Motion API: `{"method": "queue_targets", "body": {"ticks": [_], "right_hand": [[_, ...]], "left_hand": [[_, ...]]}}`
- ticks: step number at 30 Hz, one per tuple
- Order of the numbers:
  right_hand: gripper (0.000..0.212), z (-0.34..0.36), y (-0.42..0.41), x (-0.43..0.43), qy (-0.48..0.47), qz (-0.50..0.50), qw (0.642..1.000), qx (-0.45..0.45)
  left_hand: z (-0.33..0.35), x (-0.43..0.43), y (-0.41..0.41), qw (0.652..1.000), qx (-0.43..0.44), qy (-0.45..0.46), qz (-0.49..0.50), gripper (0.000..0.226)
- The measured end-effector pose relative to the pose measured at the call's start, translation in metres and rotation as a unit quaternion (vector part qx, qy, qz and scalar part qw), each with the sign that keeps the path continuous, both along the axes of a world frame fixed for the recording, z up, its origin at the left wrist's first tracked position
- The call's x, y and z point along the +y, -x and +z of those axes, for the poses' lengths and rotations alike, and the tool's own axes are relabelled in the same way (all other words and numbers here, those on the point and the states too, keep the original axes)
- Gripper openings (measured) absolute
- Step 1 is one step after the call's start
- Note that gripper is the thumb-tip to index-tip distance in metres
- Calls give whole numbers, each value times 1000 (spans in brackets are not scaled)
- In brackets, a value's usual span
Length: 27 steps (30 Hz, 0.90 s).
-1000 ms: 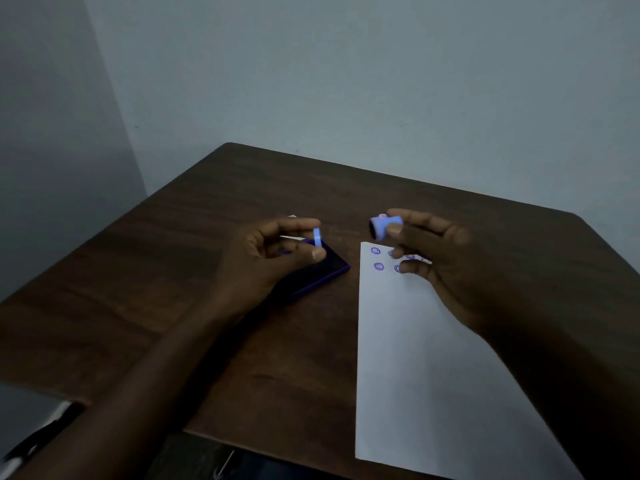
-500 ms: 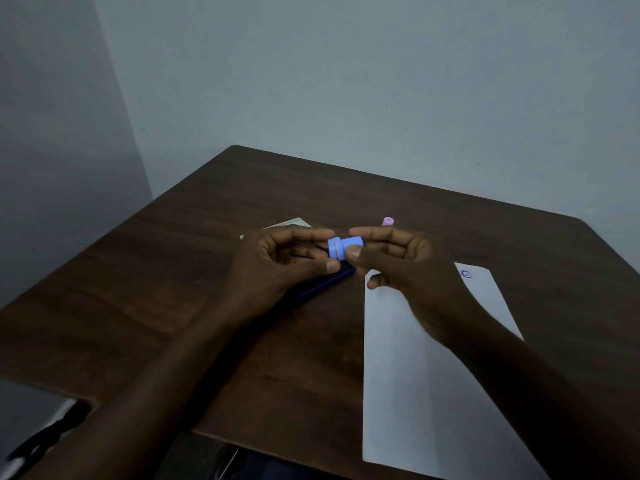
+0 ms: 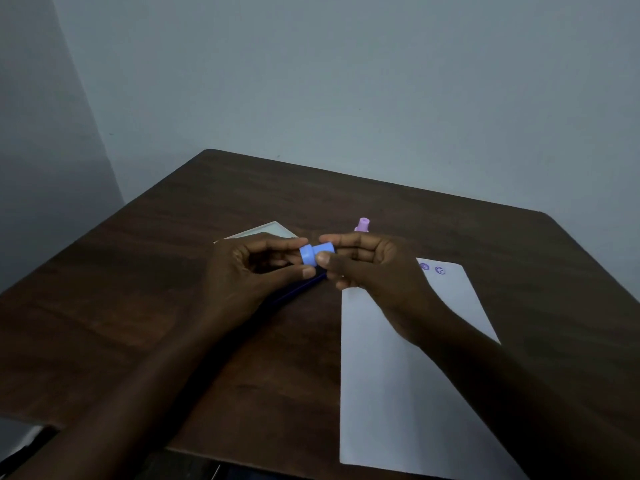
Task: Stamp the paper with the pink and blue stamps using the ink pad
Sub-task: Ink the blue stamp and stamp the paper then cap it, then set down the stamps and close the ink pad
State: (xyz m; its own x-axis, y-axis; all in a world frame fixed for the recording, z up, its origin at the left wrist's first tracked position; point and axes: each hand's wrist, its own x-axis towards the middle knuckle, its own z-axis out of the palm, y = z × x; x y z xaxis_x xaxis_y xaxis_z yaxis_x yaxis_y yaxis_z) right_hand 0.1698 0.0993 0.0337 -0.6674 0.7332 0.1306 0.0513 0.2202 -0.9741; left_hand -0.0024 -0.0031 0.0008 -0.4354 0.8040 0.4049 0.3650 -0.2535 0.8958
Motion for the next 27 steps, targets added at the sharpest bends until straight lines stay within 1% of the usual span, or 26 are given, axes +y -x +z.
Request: {"method": "queue_targets", "body": {"ticks": [2,5,6,8,9,11,13,15,20,22,26,27], "right_hand": [[24,1,-3,1,-6,1,1000,-8],[25,9,-9,11,-42,-5,998,-35],[26,13,-13,19,-54,-21,997,-44],[27,21,-23,42,-79,-81,992,-62],[28,25,-28,57,-97,-115,986,-75],[27,31,-38,84,-150,-169,968,-112],[27,34,-41,104,-213,-188,947,-153],[27,31,-40,116,-255,-180,931,-191],[27,14,-28,132,-297,-184,905,-241],[25,10,-25,136,-296,-189,900,-257],[9,1,-24,143,-279,-176,900,-285],[8,-1,-24,145,-277,-176,899,-289]], "left_hand": [[0,1,-1,1000,16,4,0,44],[1,1,2,999,29,23,-3,51],[1,0,3,999,15,34,6,51],[1,-1,8,997,-33,51,41,41],[1,-1,11,995,-52,57,62,33],[-1,0,16,991,-62,70,95,22],[-2,2,19,989,-61,79,107,21],[-4,4,21,988,-52,93,111,22],[-10,6,26,987,-36,93,128,19],[-11,6,27,987,-30,99,126,18],[-11,7,27,987,-28,92,127,18],[-10,7,26,987,-30,92,127,18]]}}
